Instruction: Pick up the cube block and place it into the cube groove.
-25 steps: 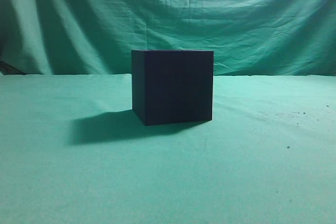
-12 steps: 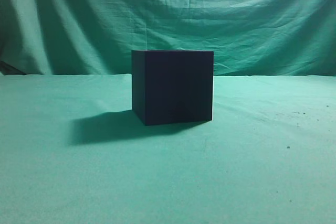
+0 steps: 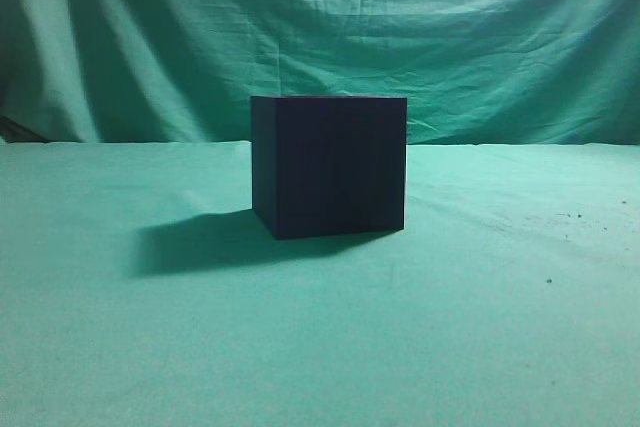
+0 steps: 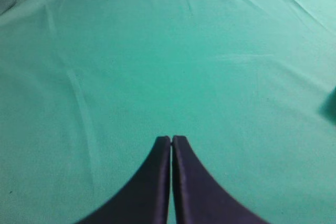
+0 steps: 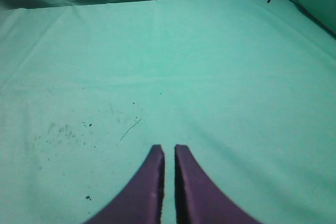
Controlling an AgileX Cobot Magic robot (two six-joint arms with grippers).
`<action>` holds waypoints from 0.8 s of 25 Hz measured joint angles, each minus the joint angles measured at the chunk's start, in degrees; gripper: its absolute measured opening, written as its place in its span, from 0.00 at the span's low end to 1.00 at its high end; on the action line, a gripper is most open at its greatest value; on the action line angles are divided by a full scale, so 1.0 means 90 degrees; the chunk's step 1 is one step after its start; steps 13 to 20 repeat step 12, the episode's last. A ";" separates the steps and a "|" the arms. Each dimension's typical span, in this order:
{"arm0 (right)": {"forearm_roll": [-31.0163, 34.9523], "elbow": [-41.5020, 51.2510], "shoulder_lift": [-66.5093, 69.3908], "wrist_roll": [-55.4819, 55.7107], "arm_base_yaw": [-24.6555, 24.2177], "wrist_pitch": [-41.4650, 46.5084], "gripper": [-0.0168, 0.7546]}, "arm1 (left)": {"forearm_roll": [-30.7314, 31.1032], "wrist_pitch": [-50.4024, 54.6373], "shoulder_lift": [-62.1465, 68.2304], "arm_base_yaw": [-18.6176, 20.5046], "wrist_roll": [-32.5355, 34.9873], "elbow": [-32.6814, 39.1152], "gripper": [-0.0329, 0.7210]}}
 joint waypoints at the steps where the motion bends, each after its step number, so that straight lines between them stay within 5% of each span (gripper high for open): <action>1: 0.0000 0.0000 0.0000 0.0000 0.0000 0.0000 0.09 | 0.0000 0.0000 0.0000 0.0000 0.0000 0.0000 0.04; 20: 0.0000 0.0000 0.0000 0.0000 0.0000 0.0000 0.09 | 0.0000 0.0000 0.0000 0.0000 0.0000 0.0000 0.04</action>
